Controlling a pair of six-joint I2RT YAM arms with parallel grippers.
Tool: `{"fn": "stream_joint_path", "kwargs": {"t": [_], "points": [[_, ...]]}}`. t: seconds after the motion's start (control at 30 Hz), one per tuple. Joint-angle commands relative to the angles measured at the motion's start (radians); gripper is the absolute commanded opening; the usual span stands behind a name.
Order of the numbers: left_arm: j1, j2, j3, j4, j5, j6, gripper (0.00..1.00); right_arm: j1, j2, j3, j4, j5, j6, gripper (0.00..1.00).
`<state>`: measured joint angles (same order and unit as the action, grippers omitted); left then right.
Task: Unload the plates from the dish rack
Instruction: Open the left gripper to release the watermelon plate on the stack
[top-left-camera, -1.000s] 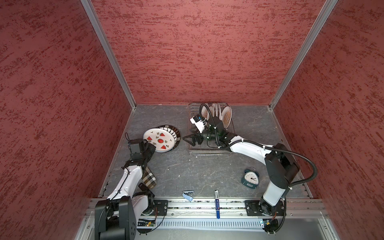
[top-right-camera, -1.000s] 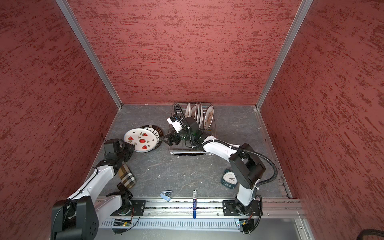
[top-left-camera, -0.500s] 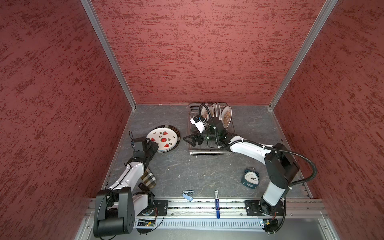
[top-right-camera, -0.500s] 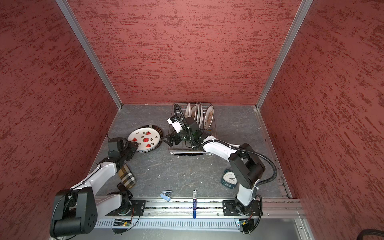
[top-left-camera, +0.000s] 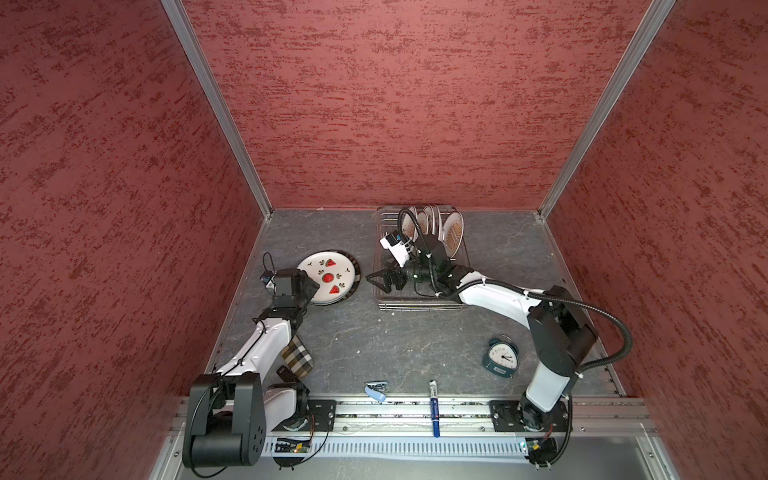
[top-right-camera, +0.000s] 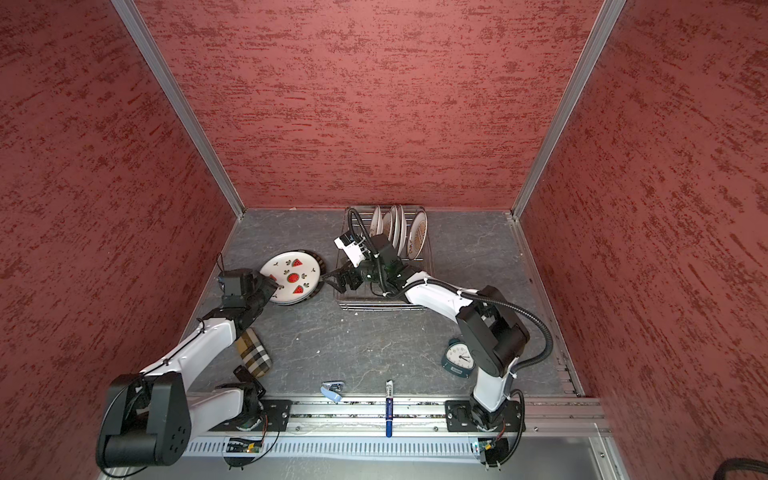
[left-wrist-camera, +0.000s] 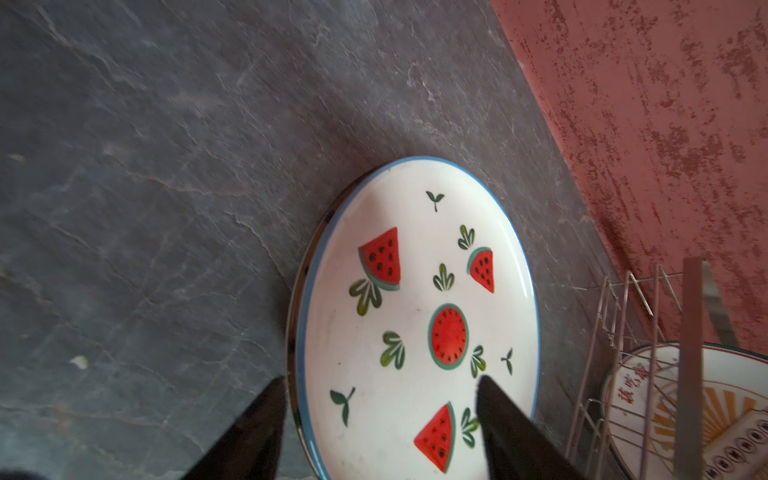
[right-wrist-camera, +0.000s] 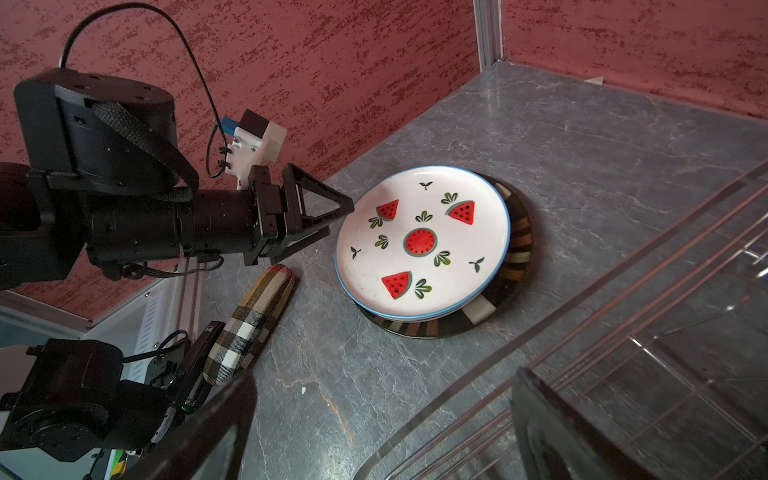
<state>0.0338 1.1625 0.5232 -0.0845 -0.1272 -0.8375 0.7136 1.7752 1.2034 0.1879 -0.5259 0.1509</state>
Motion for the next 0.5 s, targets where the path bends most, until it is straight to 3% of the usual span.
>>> {"fn": "stream_joint_path", "kwargs": {"t": [0.0, 0.1, 0.27, 0.47], "points": [[0.015, 0.016, 0.032, -0.021, -0.107, 0.038, 0.86, 0.004, 0.010, 0.035, -0.001, 0.018, -0.018, 0.96], [0.020, 0.050, 0.028, 0.041, -0.096, 0.038, 0.89, 0.004, 0.010, 0.033, -0.001, 0.020, -0.018, 0.96], [0.015, 0.144, 0.055, 0.114, -0.011, 0.046, 0.82, 0.004, 0.007, 0.027, -0.005, 0.036, -0.018, 0.95], [-0.001, 0.187, 0.058, 0.127, -0.031, 0.046, 0.63, 0.004, -0.006, 0.010, -0.007, 0.065, -0.024, 0.95]]}}
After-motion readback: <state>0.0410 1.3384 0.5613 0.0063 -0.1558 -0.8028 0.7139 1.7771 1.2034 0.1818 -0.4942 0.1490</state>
